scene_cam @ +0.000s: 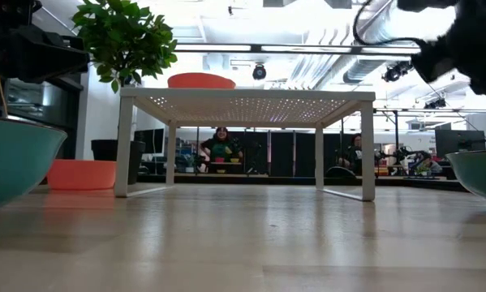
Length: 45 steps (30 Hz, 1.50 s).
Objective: Pick & Place Mini bowls
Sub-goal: Put the top blue patterned bowl on the shelf
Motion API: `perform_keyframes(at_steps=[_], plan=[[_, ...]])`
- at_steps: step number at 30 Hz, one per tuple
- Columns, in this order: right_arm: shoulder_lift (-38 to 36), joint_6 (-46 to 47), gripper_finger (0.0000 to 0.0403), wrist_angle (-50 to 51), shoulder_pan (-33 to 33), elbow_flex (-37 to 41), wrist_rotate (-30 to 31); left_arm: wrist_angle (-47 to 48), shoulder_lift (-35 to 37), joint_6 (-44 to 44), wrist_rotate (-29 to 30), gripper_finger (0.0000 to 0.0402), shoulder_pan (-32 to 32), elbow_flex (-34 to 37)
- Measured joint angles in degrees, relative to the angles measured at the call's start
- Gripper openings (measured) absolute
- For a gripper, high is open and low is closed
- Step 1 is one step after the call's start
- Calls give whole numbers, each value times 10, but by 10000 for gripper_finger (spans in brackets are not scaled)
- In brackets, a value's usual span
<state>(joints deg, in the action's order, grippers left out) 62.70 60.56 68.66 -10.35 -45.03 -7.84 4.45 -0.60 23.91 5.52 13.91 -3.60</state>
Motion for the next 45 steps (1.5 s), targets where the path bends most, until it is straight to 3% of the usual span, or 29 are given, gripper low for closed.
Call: perform_keyframes(at_steps=[24, 35, 45], plan=[[5, 37, 138, -141, -8, 104, 4, 0, 0, 0, 0, 9, 0, 0], [7, 39, 136, -141, -21, 111, -3, 0, 0, 0, 0, 9, 0, 0], [7, 37, 70, -141, -21, 111, -19, 0, 0, 0, 0, 9, 0, 0]])
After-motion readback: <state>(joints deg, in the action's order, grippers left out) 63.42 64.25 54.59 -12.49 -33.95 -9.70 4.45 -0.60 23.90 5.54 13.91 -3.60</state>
